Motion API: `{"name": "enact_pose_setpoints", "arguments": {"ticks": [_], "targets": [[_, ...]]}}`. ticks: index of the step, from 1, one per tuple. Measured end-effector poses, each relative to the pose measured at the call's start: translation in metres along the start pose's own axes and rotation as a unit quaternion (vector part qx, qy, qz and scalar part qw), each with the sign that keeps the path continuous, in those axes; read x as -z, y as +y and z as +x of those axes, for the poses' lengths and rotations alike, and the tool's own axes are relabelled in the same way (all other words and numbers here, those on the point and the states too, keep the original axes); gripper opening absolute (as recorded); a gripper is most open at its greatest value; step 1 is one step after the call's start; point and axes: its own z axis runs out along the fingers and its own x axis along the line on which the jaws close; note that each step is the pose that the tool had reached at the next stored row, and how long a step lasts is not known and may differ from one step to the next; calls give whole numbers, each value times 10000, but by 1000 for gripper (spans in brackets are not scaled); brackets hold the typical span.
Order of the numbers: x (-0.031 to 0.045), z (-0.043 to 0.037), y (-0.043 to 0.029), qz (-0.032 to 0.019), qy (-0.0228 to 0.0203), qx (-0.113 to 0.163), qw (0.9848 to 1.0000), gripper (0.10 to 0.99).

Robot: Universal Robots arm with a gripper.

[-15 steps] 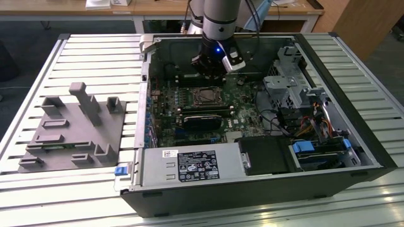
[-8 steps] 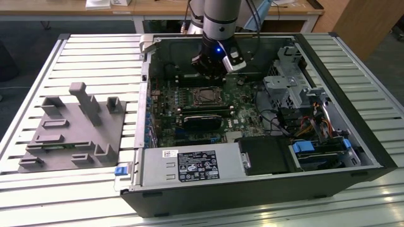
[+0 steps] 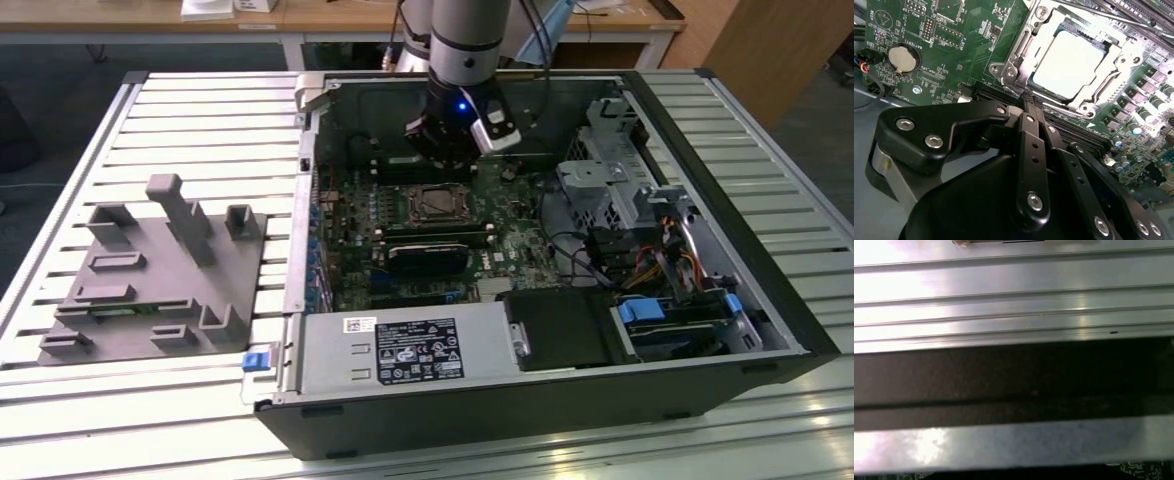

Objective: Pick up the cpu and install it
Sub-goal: 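Install the first cpu locking lever, then install the second cpu locking lever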

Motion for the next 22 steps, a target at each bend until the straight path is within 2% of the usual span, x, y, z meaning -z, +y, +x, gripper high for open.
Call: {"name": "enact_pose_setpoints", "arguments": {"ticks": [9, 19, 22], "targets": [[2, -2, -18, 1, 0, 0, 10000, 106], [5, -6, -70, 0, 0, 0, 10000, 106], [42, -5, -72, 1, 0, -1, 10000, 106]]}}
